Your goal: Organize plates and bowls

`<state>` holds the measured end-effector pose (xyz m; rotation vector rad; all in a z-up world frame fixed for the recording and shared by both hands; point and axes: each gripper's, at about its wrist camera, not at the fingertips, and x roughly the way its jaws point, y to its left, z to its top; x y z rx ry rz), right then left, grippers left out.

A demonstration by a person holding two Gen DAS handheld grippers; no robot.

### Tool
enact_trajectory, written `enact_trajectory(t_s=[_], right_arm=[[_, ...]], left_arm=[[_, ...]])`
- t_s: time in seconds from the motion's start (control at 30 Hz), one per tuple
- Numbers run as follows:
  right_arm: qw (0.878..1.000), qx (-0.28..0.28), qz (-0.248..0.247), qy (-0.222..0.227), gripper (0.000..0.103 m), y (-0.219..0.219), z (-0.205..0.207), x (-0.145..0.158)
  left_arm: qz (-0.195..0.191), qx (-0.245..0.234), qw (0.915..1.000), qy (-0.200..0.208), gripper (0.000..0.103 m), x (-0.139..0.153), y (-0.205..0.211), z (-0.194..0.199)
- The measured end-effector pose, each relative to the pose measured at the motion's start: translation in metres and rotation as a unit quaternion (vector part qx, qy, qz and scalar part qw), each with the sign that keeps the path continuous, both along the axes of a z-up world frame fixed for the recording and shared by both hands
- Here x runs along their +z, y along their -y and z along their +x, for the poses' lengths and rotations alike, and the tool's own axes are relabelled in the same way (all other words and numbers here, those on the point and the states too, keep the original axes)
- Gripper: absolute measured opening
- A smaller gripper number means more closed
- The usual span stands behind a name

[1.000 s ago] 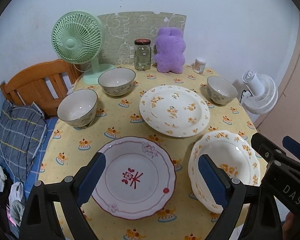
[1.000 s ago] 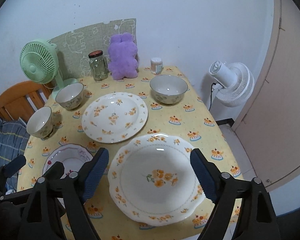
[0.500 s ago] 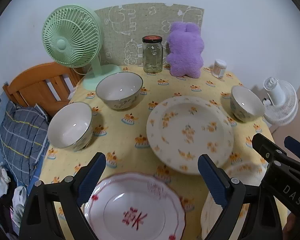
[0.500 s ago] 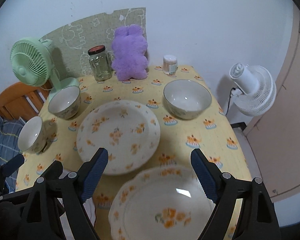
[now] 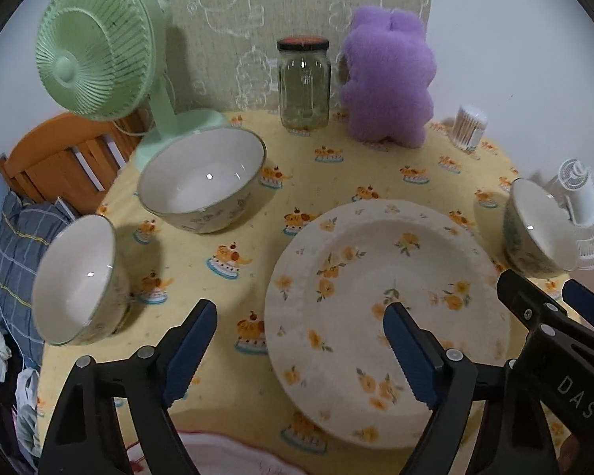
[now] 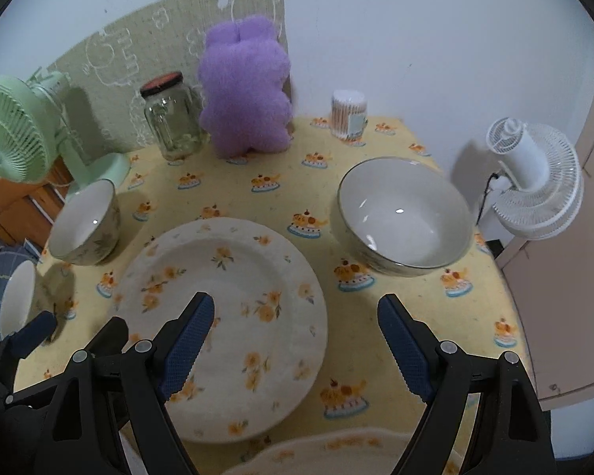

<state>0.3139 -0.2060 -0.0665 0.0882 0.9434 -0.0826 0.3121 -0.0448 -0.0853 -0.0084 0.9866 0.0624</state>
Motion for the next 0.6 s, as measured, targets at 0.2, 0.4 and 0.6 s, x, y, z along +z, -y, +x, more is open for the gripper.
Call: enact_trajectory(t_s=[0.2, 0.4, 0.6], right_arm=[[1.0, 0.003, 0.006, -0.022, 0.087, -0.003, 0.021, -0.028], [0.999, 0.01, 0.008, -0.042, 0.082, -0.003, 0.032, -0.047], [0.998, 0.023, 0.007, -0.052, 0.078, -0.006, 0.039, -0.058]], left_arm=[[0.006, 0.004, 0.9997, -0.023, 0.078, -0.025, 0.002, 0.019], [0.008, 0.004, 0.999, -0.043, 0.07, -0.043, 0.006, 0.028], [0.009, 0.002, 0.9985, -0.054, 0.066, -0.049, 0.006, 0.031]])
